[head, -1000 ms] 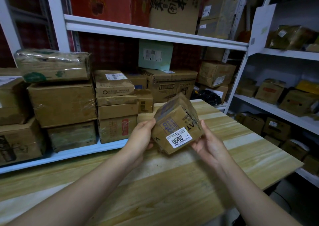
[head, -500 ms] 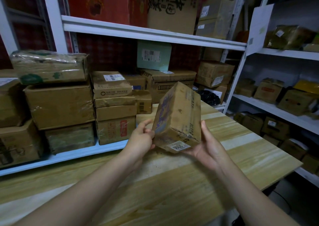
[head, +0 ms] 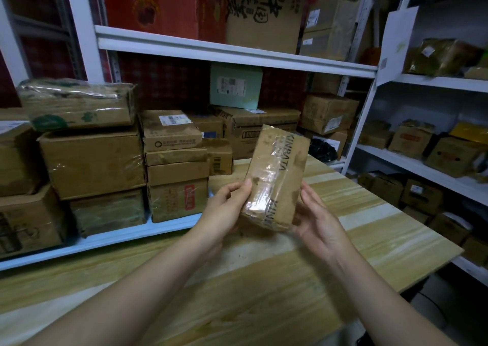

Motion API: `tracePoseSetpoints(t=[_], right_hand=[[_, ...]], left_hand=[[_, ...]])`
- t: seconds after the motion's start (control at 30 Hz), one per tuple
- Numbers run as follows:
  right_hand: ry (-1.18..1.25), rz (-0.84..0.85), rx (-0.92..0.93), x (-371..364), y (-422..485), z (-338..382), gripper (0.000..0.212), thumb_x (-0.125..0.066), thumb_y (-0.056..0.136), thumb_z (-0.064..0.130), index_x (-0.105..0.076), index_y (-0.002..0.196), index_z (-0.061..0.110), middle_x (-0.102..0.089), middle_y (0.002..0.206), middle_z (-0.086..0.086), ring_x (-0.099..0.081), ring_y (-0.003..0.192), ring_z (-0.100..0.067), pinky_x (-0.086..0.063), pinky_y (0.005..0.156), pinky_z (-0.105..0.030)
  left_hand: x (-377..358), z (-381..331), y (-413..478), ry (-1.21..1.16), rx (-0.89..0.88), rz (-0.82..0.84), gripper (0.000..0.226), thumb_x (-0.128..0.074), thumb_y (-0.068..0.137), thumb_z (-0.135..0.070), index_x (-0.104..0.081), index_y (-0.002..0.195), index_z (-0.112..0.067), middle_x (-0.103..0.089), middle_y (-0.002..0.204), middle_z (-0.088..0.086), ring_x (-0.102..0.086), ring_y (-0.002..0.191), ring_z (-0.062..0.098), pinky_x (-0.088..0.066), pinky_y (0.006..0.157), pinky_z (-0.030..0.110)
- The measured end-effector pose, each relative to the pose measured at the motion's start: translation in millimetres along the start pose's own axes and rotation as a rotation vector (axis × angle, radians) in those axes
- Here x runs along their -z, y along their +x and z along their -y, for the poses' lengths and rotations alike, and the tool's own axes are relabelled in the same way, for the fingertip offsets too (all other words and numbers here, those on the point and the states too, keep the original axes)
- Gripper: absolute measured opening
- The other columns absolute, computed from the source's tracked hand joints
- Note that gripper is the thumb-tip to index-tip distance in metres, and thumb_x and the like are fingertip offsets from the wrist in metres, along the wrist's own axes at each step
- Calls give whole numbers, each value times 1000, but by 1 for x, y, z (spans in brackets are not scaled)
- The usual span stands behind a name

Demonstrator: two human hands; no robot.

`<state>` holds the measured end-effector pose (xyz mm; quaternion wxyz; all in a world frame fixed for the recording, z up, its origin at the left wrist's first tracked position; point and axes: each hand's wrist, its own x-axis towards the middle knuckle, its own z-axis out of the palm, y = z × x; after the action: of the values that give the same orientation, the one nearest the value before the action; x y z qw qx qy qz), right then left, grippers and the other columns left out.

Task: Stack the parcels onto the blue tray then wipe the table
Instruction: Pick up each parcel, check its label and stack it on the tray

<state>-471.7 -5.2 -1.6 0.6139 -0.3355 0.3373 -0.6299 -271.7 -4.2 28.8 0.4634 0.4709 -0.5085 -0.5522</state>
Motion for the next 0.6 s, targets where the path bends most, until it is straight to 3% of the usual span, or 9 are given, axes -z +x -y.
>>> tracePoseSetpoints(t=[0.13, 0.27, 0.4, 0.6], right_hand=[[52, -50, 13, -1, -2, 3, 57, -63, 84, 14, -52, 140, 19, -64, 134, -9, -57, 128, -27, -45, 104, -59], [74, -95, 39, -1, -2, 3, 57, -65, 81, 10, -54, 137, 15, -67, 131, -9, -56, 130, -24, -43, 107, -52], [59, -89, 47, -1, -2, 4, 57, -65, 81, 10, -55, 138, 10, -67, 130, -9, -53, 133, -27, -39, 112, -51], [86, -83, 75, 0, -2, 5, 56, -64, 82, 10, -56, 137, 11, -65, 133, -9, -55, 130, -24, -37, 114, -50]], left_hand=[[2, 1, 1, 47, -54, -48, 39, -61, 89, -47, -66, 120, -23, -70, 114, -2, -66, 103, 13, -50, 93, 30], [3, 1, 0, 84, -149, -189, 25, -66, 91, -28, -68, 115, -23, -68, 110, 3, -64, 99, 19, -52, 91, 34], [4, 2, 0, 58, -206, -236, 20, -67, 89, -12, -67, 108, -19, -61, 98, 7, -57, 83, 13, -51, 90, 34], [5, 3, 1, 95, -220, -272, 20, -70, 88, -12, -70, 104, -23, -66, 106, 9, -61, 99, 23, -51, 95, 43]])
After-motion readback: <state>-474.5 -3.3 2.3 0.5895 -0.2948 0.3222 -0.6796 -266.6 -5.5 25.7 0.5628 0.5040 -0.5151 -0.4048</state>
